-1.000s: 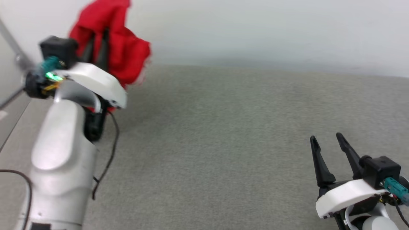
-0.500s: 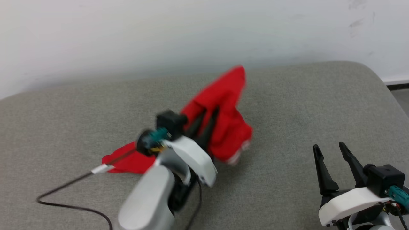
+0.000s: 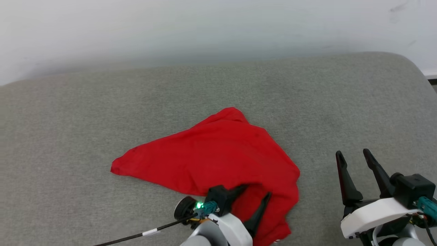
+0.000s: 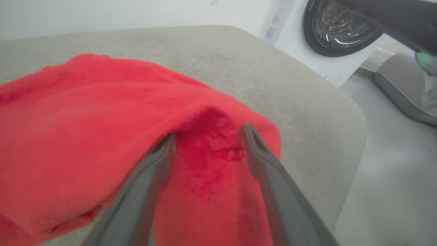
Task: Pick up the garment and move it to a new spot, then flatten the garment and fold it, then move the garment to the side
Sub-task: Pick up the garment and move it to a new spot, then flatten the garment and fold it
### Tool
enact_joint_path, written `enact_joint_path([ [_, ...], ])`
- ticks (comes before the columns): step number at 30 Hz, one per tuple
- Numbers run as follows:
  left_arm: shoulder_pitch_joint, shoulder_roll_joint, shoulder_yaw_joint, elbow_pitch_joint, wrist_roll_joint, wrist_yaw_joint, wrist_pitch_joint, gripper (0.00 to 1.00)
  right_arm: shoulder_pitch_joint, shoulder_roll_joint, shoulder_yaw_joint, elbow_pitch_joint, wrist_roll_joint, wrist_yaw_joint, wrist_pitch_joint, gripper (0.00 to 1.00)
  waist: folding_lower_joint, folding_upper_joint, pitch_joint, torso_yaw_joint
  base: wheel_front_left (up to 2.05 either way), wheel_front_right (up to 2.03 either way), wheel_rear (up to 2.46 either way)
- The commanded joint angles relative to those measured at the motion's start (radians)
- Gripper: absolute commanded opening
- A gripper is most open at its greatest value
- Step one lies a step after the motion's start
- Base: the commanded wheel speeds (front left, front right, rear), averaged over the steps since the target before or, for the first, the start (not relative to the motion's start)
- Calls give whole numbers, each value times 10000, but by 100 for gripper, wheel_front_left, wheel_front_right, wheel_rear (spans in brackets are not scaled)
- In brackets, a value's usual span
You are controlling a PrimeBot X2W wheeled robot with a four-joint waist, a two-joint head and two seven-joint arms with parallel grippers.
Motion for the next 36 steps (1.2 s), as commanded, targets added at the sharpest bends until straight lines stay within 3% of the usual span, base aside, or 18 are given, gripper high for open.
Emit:
enact_joint_path([
  [1, -257, -13, 4, -199, 136, 119, -375, 100, -43, 14, -37, 28, 35, -3, -49, 100, 0, -1, -153, 197, 0, 0, 0],
  [9, -547, 246, 809, -1014, 405, 860, -1254, 100, 247, 13, -192, -1, -127, -3, 79, 100, 0, -1, -816, 664, 0, 0, 0],
  [19, 369, 1365, 2929, -1598, 143, 2233, -1382, 100, 680, 13, -414, -391, -261, -3, 302, 100, 0, -1, -1214, 912, 0, 0, 0],
  [28, 1499, 2208, 3754, -1828, 6, 2517, -1380, 100, 1034, 13, -400, -606, -286, -3, 468, 100, 0, -1, -1535, 932, 0, 0, 0],
  [36, 1962, 2332, 3801, -2045, -129, 2587, -1344, 100, 1267, 13, -397, -790, -221, -3, 574, 100, 0, -1, -1643, 876, 0, 0, 0],
])
